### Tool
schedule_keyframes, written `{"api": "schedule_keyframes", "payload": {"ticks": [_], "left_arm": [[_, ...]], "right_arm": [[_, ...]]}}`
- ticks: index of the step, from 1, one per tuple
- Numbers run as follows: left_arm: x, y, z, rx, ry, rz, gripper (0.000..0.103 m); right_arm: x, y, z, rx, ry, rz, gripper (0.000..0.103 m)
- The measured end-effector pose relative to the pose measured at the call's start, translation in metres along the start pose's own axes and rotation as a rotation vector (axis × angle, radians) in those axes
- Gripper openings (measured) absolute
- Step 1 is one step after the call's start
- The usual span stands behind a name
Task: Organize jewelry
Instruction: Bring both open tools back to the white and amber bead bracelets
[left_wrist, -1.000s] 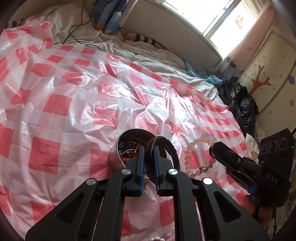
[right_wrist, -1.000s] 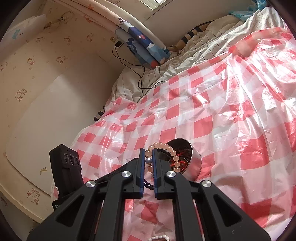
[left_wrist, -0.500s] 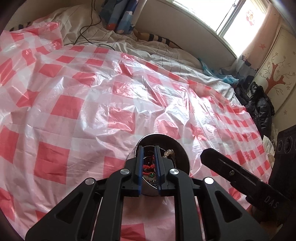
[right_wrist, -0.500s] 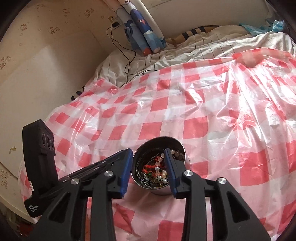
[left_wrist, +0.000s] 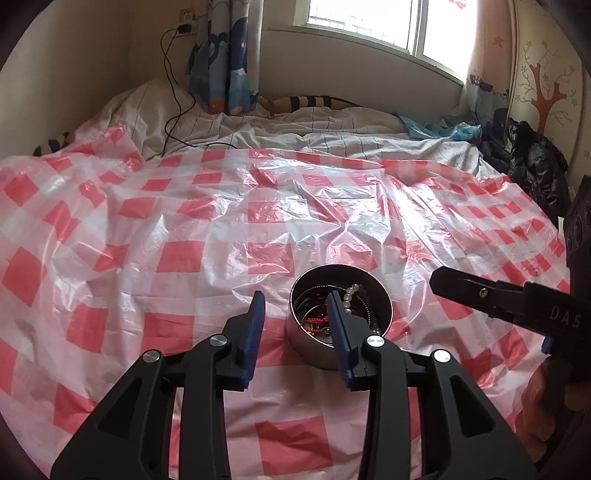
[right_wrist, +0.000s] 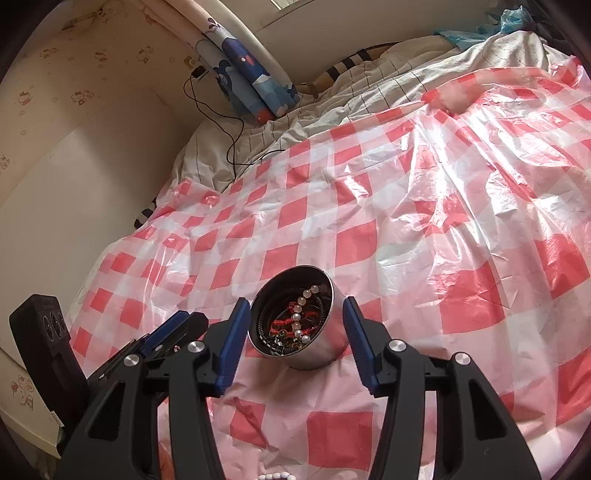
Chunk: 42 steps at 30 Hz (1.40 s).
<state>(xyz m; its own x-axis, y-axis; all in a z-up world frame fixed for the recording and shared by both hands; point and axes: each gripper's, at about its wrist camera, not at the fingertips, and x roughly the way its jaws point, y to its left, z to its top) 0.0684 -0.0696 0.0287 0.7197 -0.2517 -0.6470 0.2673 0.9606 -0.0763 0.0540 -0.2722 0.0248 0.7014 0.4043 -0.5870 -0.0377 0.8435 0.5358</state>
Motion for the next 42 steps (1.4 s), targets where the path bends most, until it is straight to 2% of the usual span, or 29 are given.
{"api": "schedule_keyframes", "payload": {"ticks": [2, 6, 18, 23, 25, 27, 30, 33, 38, 42], "left_arm": [[-0.008, -0.003, -0.003, 0.025, -0.007, 0.012, 0.036], [-0.021, -0.007, -0.009, 0.064, -0.026, 0.043, 0.042], [-0.049, -0.018, -0.027, 0.153, -0.051, 0.094, 0.050], [-0.057, -0.031, -0.038, 0.226, -0.059, 0.120, 0.050], [-0.058, -0.035, -0.042, 0.241, -0.029, 0.084, 0.052], [-0.052, -0.031, -0.048, 0.218, 0.052, -0.001, 0.055], [-0.037, -0.012, -0.060, 0.095, 0.199, -0.150, 0.055], [-0.026, 0.005, -0.074, 0.022, 0.285, -0.207, 0.055], [-0.017, 0.014, -0.089, 0.004, 0.336, -0.261, 0.055], [-0.019, -0.006, -0.095, 0.100, 0.342, -0.300, 0.055]], "right_arm": [[-0.004, 0.004, -0.004, -0.013, 0.001, -0.003, 0.057], [-0.011, 0.009, -0.011, -0.033, 0.012, -0.008, 0.057], [-0.040, 0.018, -0.031, -0.084, 0.016, -0.030, 0.062], [-0.048, 0.017, -0.041, -0.095, 0.031, -0.040, 0.068], [-0.050, 0.018, -0.046, -0.110, 0.051, -0.046, 0.068], [-0.050, 0.020, -0.051, -0.140, 0.071, -0.061, 0.070], [-0.049, 0.022, -0.061, -0.196, 0.119, -0.100, 0.071], [-0.045, 0.018, -0.069, -0.232, 0.166, -0.134, 0.071], [-0.039, 0.010, -0.078, -0.270, 0.230, -0.173, 0.071], [-0.042, 0.008, -0.082, -0.298, 0.226, -0.200, 0.074]]}}
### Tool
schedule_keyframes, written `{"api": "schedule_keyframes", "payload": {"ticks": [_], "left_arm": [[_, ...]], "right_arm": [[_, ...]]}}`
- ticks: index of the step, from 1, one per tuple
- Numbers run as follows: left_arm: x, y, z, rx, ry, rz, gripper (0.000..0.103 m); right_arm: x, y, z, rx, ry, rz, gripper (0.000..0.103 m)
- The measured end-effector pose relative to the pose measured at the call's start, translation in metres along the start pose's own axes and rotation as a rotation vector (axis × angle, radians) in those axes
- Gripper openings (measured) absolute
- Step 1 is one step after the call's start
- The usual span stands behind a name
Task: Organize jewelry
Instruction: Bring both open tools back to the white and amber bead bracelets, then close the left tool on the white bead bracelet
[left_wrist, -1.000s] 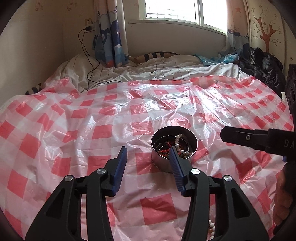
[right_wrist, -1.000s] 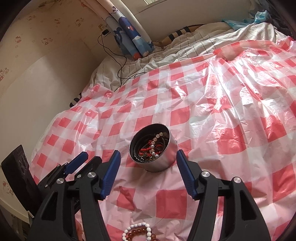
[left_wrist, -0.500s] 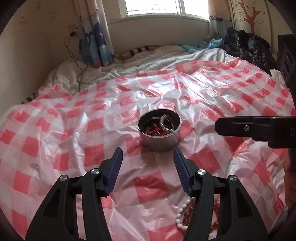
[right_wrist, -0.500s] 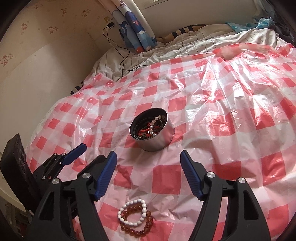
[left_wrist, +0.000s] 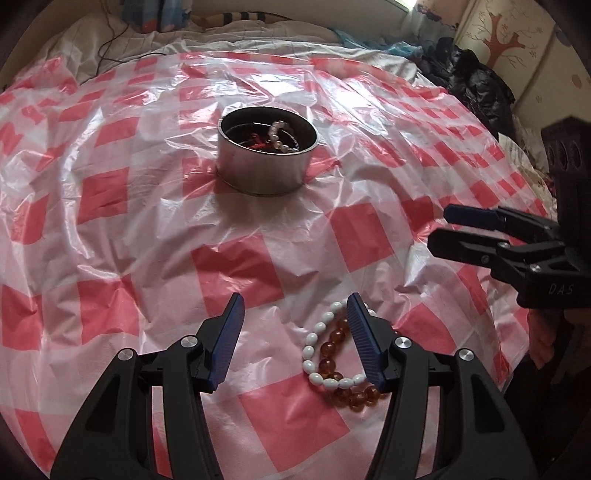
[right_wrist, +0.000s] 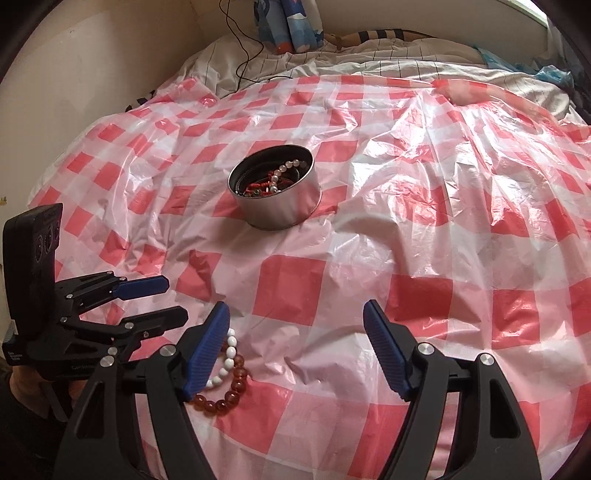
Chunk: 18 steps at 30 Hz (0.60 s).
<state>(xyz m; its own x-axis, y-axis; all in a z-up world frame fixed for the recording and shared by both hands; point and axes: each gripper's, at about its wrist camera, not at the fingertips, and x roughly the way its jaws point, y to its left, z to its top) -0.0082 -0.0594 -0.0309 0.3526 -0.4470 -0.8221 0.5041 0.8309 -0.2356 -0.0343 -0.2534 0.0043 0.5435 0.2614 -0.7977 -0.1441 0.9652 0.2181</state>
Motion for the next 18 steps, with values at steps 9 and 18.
{"api": "schedule_keyframes", "payload": {"ticks": [9, 18], "left_arm": [[0.026, -0.014, -0.008, 0.032, 0.100, -0.058, 0.053], [0.018, 0.016, -0.006, -0.011, 0.068, 0.159, 0.013]], "right_arm": [[-0.003, -0.010, -0.001, 0.019, 0.001, -0.005, 0.076], [-0.007, -0.013, -0.004, 0.015, -0.005, -0.007, 0.079]]}}
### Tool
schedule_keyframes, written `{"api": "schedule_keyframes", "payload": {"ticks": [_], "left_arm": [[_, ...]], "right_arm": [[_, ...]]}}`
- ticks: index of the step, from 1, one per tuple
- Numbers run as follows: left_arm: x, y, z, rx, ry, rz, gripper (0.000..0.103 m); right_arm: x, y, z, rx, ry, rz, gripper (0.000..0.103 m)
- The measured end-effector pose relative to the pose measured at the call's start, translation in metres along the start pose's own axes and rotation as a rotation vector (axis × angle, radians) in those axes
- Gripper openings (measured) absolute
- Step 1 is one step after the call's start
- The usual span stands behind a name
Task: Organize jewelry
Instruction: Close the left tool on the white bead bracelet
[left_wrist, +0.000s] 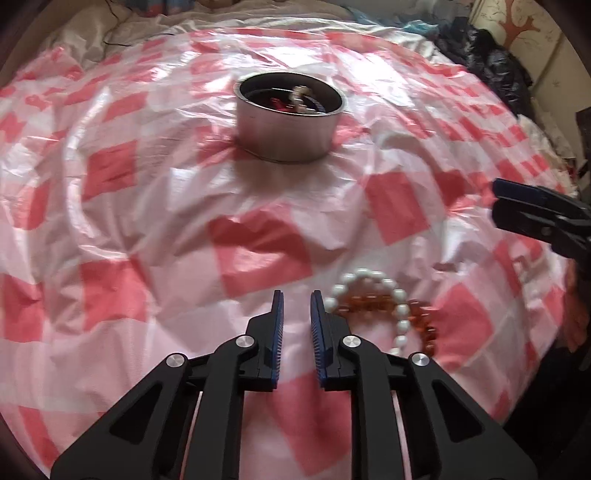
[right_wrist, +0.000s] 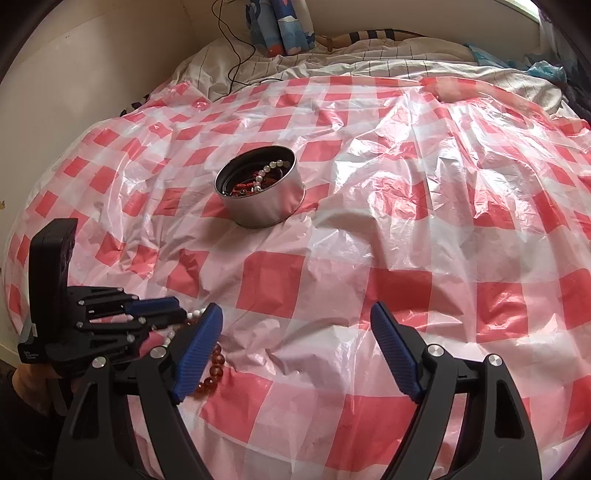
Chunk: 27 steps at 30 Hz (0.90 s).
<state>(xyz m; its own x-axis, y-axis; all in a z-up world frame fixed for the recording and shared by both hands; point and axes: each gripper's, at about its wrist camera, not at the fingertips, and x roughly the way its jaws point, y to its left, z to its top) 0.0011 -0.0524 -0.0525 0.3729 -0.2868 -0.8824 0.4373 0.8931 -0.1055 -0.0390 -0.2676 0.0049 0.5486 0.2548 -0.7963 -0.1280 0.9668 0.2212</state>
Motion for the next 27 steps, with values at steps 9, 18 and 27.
{"api": "schedule_keyframes", "payload": {"ticks": [9, 18, 27], "left_arm": [[0.001, 0.010, -0.001, -0.049, 0.003, -0.179, 0.019], [0.002, -0.001, -0.007, -0.004, 0.013, -0.103, 0.022], [0.006, -0.018, -0.009, 0.115, 0.016, -0.045, 0.022]], "right_arm": [[0.012, 0.028, -0.009, -0.144, 0.047, -0.016, 0.079], [0.039, 0.065, -0.032, -0.312, 0.097, -0.056, 0.079], [0.054, 0.080, -0.049, -0.570, 0.040, -0.396, 0.082]]}}
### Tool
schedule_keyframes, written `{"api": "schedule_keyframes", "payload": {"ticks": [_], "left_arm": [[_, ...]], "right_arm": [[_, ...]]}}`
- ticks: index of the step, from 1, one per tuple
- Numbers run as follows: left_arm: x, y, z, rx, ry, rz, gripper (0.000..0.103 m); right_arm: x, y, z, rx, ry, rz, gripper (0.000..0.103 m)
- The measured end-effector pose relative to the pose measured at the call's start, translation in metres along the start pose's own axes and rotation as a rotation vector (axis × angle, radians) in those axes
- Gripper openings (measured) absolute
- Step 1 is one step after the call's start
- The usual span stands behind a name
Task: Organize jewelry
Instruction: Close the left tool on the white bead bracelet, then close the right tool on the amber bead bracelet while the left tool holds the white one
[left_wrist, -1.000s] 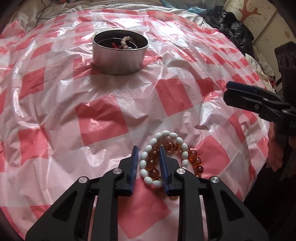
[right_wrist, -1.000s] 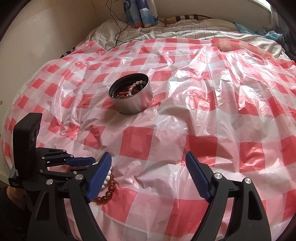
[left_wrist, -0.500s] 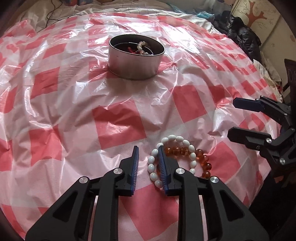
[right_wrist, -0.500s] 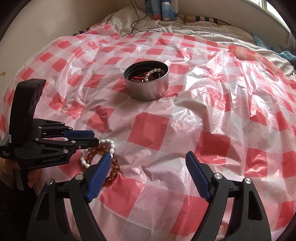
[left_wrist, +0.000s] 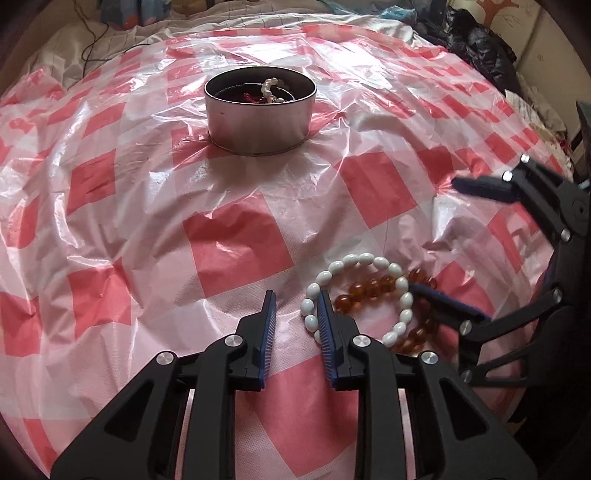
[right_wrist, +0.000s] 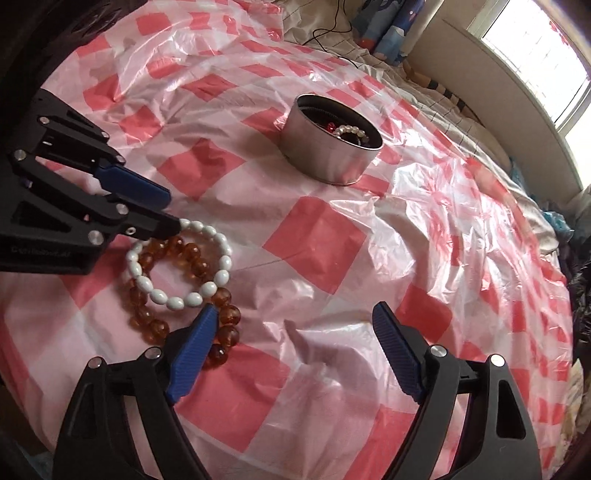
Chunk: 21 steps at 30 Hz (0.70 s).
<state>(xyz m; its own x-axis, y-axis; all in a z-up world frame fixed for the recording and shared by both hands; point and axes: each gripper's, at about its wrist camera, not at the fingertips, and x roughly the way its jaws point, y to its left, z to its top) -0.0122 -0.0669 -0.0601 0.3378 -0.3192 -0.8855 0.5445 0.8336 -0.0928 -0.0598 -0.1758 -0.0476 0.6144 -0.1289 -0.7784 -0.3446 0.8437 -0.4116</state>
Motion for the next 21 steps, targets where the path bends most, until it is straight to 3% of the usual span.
{"api": "schedule_keyframes", "payload": {"ticks": [2, 4, 5, 7, 10, 14, 17, 18, 20, 21], "left_arm": [[0.000, 0.000, 0.000, 0.026, -0.010, 0.121, 0.022], [-0.003, 0.010, 0.001, -0.004, -0.019, 0.201, 0.022], [-0.005, 0.017, 0.001, -0.036, -0.024, 0.198, 0.022], [-0.010, 0.026, 0.002, -0.086, -0.038, 0.119, 0.022], [-0.006, 0.022, 0.002, -0.075, -0.024, 0.068, 0.022], [0.003, 0.009, -0.001, -0.024, -0.004, 0.079, 0.030], [0.003, 0.012, 0.001, -0.044, -0.002, 0.059, 0.030], [0.003, 0.013, 0.000, -0.048, -0.003, 0.055, 0.030], [0.003, 0.012, 0.000, -0.051, -0.005, 0.050, 0.030], [0.003, 0.011, -0.001, -0.051, -0.004, 0.043, 0.022]], "right_arm": [[0.003, -0.011, -0.001, -0.010, 0.013, -0.094, 0.083], [0.004, -0.024, -0.003, 0.023, 0.024, -0.129, 0.083], [0.002, -0.030, -0.003, 0.050, 0.018, -0.102, 0.083], [-0.003, -0.039, -0.002, 0.115, -0.011, 0.041, 0.083], [-0.005, -0.043, 0.003, 0.193, -0.022, 0.234, 0.083], [0.002, -0.045, 0.004, 0.253, 0.001, 0.343, 0.083], [0.011, -0.050, -0.002, 0.323, 0.034, 0.408, 0.082], [0.014, -0.050, -0.004, 0.336, 0.042, 0.416, 0.080], [0.020, -0.049, -0.006, 0.330, 0.069, 0.399, 0.054], [0.020, -0.048, -0.007, 0.328, 0.068, 0.385, 0.047]]}}
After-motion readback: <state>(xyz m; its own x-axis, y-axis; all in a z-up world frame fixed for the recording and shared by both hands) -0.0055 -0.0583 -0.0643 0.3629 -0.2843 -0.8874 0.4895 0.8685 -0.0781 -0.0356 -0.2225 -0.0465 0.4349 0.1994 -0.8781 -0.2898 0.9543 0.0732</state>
